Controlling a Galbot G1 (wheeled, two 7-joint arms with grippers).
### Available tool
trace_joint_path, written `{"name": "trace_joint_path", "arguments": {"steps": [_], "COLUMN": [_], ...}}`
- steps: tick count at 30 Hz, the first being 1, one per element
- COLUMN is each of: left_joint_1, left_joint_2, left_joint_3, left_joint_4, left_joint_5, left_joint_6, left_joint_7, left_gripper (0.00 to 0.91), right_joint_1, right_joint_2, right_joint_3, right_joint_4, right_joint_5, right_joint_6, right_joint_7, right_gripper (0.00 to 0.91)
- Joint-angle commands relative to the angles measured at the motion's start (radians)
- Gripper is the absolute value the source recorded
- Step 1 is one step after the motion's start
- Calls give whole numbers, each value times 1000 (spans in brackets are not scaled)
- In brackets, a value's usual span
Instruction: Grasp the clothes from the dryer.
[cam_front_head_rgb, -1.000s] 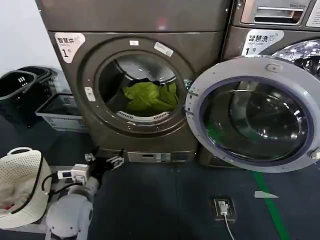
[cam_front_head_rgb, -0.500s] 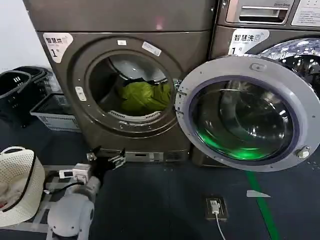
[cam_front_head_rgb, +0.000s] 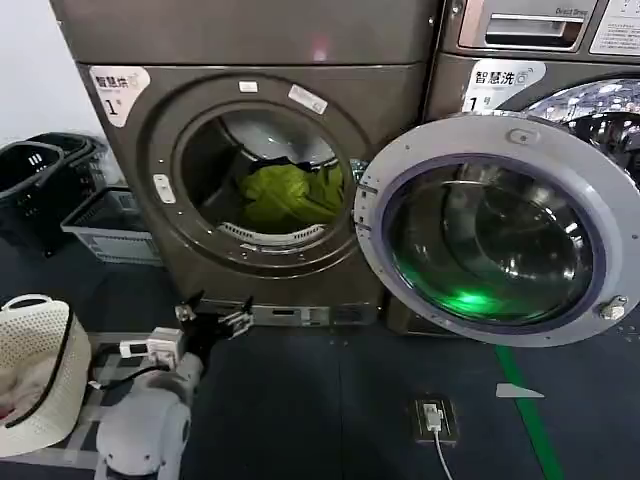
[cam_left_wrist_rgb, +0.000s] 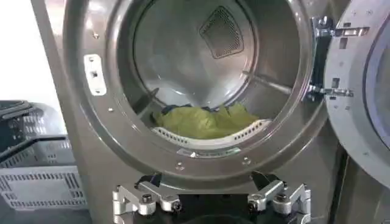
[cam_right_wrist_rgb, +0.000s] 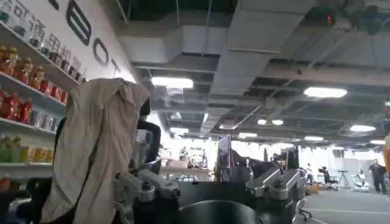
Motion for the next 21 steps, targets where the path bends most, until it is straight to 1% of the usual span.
{"name": "trace_joint_path", "arguments": {"steps": [1,6,12,21], "left_joint_1": [1,-1,-6,-9], "left_joint_2": [-2,-2,-14,-7], "left_joint_3": [-3,5,21,24], "left_joint_4": [1,5,17,31], "left_joint_5": [-4,-3,16,12], "left_joint_6": [49,49,49,49], "left_joint_7": [-3,-3,3,6], "left_gripper": [907,907,907,907], "right_joint_1": [0,-16,-4,-11], "right_joint_2": [1,4,9,12], "right_joint_3": [1,6,-17,-13], "right_joint_4": [-2,3,7,13], "right_joint_5": [3,3,-3,-3], "right_joint_6": [3,4,9,15], "right_joint_7": [2,2,7,6], "right_gripper": [907,907,907,907]}}
